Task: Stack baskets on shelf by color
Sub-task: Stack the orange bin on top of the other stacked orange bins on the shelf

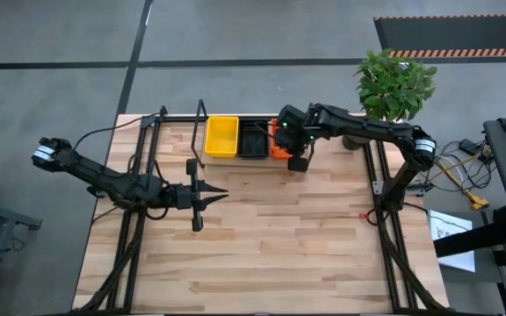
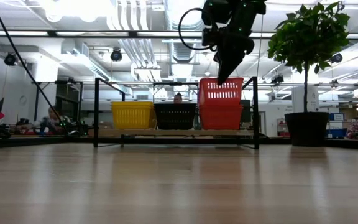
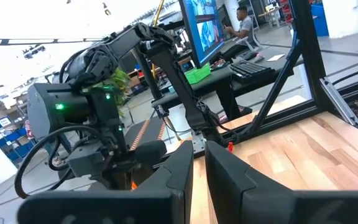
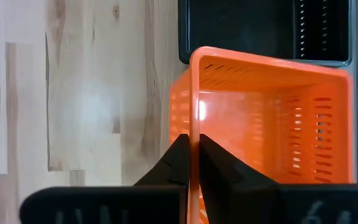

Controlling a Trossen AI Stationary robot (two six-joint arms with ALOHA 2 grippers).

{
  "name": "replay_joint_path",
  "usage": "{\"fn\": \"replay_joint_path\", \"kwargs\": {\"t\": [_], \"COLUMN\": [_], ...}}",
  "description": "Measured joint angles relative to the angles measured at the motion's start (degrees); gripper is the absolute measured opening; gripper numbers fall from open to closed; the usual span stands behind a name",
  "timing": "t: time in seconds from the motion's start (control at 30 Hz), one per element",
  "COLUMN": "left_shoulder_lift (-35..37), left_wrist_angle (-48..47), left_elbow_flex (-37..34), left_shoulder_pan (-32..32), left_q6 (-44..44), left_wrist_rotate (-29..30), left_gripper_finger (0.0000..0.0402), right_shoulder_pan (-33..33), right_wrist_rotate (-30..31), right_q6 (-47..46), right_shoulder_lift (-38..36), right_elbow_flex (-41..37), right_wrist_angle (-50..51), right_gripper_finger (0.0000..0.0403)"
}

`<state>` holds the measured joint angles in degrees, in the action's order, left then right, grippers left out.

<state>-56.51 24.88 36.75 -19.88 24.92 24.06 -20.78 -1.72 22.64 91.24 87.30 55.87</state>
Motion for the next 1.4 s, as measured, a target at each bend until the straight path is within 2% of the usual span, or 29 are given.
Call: {"fn": "replay_joint_path", "kwargs": {"t": [0.27,0.6,0.97,1.4], "left_shoulder_lift": [0.02,-0.02,-0.02,-0.02], "left_wrist_angle": [-0.02,0.00,-0.04,-0.04], "left_elbow_flex": [0.00,0.00,0.00,0.00], "left_shoulder_pan": [0.00,-0.02,-0.06,-0.04], "left_q6": [-0.01,-0.01,-0.04,-0.04], "left_wrist_rotate": [-0.01,-0.01,-0.01,-0.01], "left_gripper_finger": [0.0026,0.0026,0.0026,0.0026], "right_shoulder_pan": [0.85,5.84,6.64,6.62], "right_wrist_rotate": [0.77,16.71,16.85,16.81], "right_q6": [-0.05,-0.97,-3.13,-2.46], "right_shoulder_lift": [-0.06,0.01,1.90,2.73], "right_elbow_flex": [4.77,4.27,0.81,-1.33], "right_wrist_angle": [3.90,2.16,-2.81,-2.67], "right_gripper_finger": [0.0010,0.0009,0.0012,0.0013]}}
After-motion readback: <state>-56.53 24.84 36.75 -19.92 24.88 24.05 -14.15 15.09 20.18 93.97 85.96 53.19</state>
